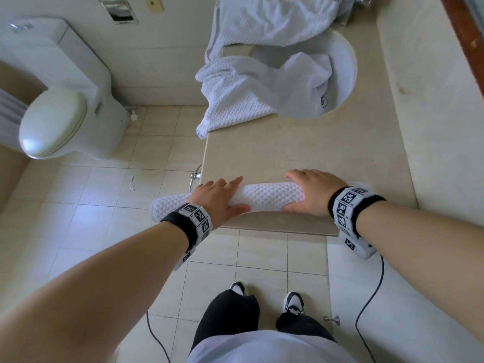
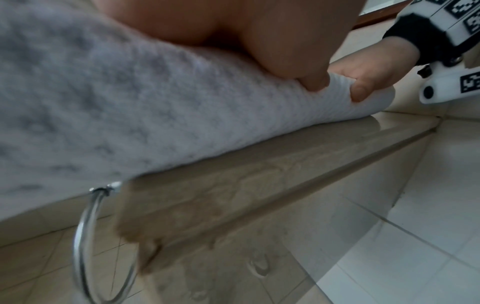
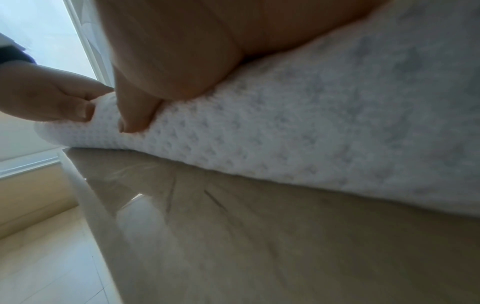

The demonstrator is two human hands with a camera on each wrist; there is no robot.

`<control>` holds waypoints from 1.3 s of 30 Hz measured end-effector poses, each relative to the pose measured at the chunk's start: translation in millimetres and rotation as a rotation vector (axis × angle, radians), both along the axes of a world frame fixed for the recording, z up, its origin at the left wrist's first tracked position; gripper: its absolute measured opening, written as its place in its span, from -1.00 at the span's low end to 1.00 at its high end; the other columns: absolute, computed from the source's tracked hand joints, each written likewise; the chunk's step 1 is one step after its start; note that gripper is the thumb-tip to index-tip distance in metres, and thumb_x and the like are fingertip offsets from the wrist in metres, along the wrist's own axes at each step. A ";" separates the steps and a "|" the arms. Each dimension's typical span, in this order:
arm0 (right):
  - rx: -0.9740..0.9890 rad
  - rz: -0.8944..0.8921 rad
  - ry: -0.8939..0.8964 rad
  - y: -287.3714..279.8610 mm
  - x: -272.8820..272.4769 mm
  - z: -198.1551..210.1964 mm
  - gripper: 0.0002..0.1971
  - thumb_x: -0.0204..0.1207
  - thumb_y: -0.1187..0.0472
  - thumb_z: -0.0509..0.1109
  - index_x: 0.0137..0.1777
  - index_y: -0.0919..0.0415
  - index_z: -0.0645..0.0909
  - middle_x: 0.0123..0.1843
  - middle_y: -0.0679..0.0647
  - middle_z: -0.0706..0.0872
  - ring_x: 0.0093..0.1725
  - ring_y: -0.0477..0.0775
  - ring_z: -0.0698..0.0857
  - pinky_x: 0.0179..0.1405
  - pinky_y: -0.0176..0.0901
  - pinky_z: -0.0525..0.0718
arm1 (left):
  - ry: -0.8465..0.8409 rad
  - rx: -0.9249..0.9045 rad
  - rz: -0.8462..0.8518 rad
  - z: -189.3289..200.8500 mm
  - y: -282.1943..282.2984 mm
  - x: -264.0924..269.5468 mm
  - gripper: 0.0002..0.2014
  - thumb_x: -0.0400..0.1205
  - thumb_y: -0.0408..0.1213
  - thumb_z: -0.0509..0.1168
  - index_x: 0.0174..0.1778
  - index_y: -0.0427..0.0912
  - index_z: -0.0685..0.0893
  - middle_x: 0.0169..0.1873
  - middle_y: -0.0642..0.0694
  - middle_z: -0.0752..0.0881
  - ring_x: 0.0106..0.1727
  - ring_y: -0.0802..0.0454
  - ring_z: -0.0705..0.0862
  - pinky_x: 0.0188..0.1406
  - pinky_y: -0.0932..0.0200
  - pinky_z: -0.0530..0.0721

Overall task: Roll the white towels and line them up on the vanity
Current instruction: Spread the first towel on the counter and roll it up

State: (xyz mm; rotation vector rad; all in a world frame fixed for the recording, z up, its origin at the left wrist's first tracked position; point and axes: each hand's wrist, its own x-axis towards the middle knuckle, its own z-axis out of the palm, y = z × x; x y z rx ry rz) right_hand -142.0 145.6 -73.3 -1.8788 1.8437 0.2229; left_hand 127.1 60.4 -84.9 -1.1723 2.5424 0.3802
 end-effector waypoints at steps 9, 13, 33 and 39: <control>-0.016 0.006 0.009 -68.3 71.0 -0.2 -0.07 0.33 -0.60 0.25 0.64 -0.17 0.18 0.53 -0.02 0.52 0.43 0.11 0.54 0.39 0.04 0.51 | 0.076 0.022 -0.037 -4.8 -73.2 73.5 -0.13 0.53 0.52 -0.01 0.72 0.17 0.06 0.33 -0.05 0.59 0.34 -0.11 0.59 0.28 -0.07 0.60; -0.050 -0.014 -0.011 -124.4 130.2 8.7 -0.14 0.38 -0.55 0.28 0.66 -0.29 0.18 0.50 -0.06 0.54 0.40 0.08 0.55 0.35 -0.02 0.49 | 0.088 0.012 -0.105 -2.4 -144.9 129.8 -0.18 0.52 0.52 -0.03 0.69 0.27 0.05 0.16 0.00 0.62 0.21 -0.08 0.64 0.21 -0.06 0.61; -0.290 0.134 0.103 -481.7 203.4 103.8 -0.32 0.62 -0.39 0.03 0.67 -0.45 -0.17 -0.04 -0.08 0.41 -0.01 -0.05 0.45 0.08 -0.11 0.55 | 0.172 -0.176 -0.218 116.0 -514.8 217.9 -0.31 0.54 0.51 -0.12 0.61 0.52 -0.09 -0.01 0.03 0.57 0.04 -0.04 0.64 0.06 -0.03 0.66; -0.260 -0.006 0.145 -584.4 90.1 106.6 -0.33 0.64 -0.35 0.06 0.69 -0.41 -0.13 0.05 -0.06 0.44 0.14 0.04 0.52 0.20 -0.05 0.53 | 0.160 -0.179 -0.339 123.5 -634.4 93.2 -0.31 0.52 0.52 -0.22 0.61 0.54 -0.12 -0.09 0.03 0.49 0.00 -0.04 0.61 0.13 -0.05 0.63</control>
